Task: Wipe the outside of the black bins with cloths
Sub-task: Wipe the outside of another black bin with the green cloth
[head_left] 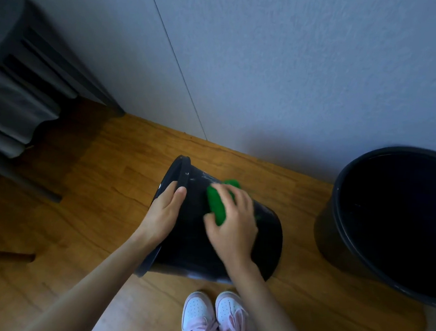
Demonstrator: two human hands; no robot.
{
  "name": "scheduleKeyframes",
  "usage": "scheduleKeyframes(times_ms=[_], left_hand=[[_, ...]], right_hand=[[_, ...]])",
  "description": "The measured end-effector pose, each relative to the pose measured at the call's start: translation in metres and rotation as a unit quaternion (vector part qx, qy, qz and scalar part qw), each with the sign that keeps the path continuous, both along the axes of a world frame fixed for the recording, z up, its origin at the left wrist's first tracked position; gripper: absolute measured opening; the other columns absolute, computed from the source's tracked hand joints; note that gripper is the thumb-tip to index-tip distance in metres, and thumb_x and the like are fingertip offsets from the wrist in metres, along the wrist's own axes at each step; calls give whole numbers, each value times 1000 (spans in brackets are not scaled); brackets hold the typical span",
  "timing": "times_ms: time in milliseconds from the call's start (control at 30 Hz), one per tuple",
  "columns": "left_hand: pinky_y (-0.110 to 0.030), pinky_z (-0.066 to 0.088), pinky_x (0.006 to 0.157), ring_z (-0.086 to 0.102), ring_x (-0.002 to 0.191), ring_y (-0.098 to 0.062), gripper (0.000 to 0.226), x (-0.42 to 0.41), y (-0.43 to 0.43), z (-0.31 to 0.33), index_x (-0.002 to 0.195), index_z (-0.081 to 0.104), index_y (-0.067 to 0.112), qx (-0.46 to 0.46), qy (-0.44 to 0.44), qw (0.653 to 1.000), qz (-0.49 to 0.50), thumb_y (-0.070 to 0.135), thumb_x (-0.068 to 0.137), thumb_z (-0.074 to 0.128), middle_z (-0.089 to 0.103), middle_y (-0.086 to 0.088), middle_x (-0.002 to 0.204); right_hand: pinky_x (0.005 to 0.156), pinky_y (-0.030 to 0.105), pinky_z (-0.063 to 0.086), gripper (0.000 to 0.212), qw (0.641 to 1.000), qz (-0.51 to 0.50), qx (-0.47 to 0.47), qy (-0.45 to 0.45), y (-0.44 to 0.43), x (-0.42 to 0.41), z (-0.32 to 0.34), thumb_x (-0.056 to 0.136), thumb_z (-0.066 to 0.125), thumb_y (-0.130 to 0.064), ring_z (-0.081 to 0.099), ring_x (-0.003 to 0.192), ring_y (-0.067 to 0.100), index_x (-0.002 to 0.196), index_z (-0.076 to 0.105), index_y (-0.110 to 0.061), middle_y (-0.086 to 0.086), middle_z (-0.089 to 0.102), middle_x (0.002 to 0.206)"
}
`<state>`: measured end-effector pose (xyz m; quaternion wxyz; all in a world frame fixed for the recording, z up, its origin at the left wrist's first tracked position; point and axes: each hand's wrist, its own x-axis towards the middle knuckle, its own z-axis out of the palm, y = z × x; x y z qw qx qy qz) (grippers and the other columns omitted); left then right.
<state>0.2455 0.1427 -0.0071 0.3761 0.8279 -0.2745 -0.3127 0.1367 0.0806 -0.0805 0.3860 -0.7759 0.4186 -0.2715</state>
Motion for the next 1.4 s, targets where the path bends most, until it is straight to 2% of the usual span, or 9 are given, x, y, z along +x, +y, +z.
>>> scheduleKeyframes(times_ms=[167, 367, 533, 700, 833, 967, 1100, 1267, 1400], left_hand=[[-37, 46, 91, 58, 102, -21, 37, 3, 4, -1, 120, 51, 6, 18, 4, 1000, -17, 32, 101, 33, 62, -7, 104], [-31, 46, 80, 59, 96, -25, 35, 7, 9, 2, 106, 55, 7, 9, 38, 999, 11, 32, 100, 32, 60, -18, 105], [-33, 46, 80, 58, 95, -29, 36, 6, 6, 2, 105, 55, 5, 14, 41, 999, -3, 32, 100, 32, 60, -18, 103], [-30, 46, 89, 58, 104, -16, 37, 2, 5, 3, 119, 53, 12, 18, 37, 999, -11, 38, 100, 33, 62, -4, 111], [-22, 43, 70, 51, 71, -6, 26, -2, 3, 6, 93, 52, 6, 11, 29, 999, -25, 24, 101, 34, 54, -2, 81], [-37, 43, 71, 51, 74, -26, 29, -2, 3, 10, 99, 50, -2, 2, 33, 999, -33, 23, 100, 35, 54, -20, 86], [-35, 49, 73, 56, 85, -34, 18, -5, 5, 11, 97, 52, 19, -3, 50, 998, -44, 25, 100, 36, 57, -24, 96], [-1, 44, 60, 56, 67, 19, 24, -9, 5, 11, 84, 45, 35, 0, 56, 998, -23, 21, 100, 35, 54, 11, 82], [4, 37, 56, 48, 56, 20, 28, -13, 2, 15, 78, 37, 37, 13, 46, 999, -21, 22, 101, 34, 41, 17, 75]], right_hand=[[87, 32, 42, 50, 997, 68, 41, -14, -29, 24, 7, 76, 53, -31, 44, 119, 17, 127, 54, -29, -6, 55, 124], [97, 38, 41, 46, 965, -38, 191, 173, -90, -29, -78, 86, 56, -32, 44, 123, 27, 131, 50, -32, 2, 50, 135], [95, 36, 39, 49, 963, -55, 188, 186, -79, -58, -82, 87, 56, -30, 41, 123, 25, 135, 46, -29, 1, 46, 135], [90, 37, 45, 51, 994, -1, 59, 89, -28, -32, -28, 75, 60, -26, 42, 121, 19, 126, 54, -33, -5, 52, 127], [87, 33, 43, 50, 998, 59, 4, -20, -1, 12, 24, 71, 46, -35, 45, 118, 14, 119, 58, -33, -9, 55, 120], [87, 34, 47, 38, 997, 65, 14, -44, -12, 29, 32, 77, 46, -35, 48, 112, 10, 112, 60, -35, -14, 60, 114], [79, 29, 43, 32, 995, 43, 92, -4, -41, 28, 22, 83, 57, -28, 51, 105, 12, 114, 57, -30, -8, 59, 106], [72, 27, 40, 28, 990, 38, 130, 27, -52, 23, 18, 84, 59, -26, 52, 100, 15, 111, 55, -29, -10, 47, 96], [70, 14, 35, 25, 995, 2, 69, -69, -19, 9, 18, 76, 62, -22, 49, 94, 7, 102, 59, -22, -15, 51, 94]])
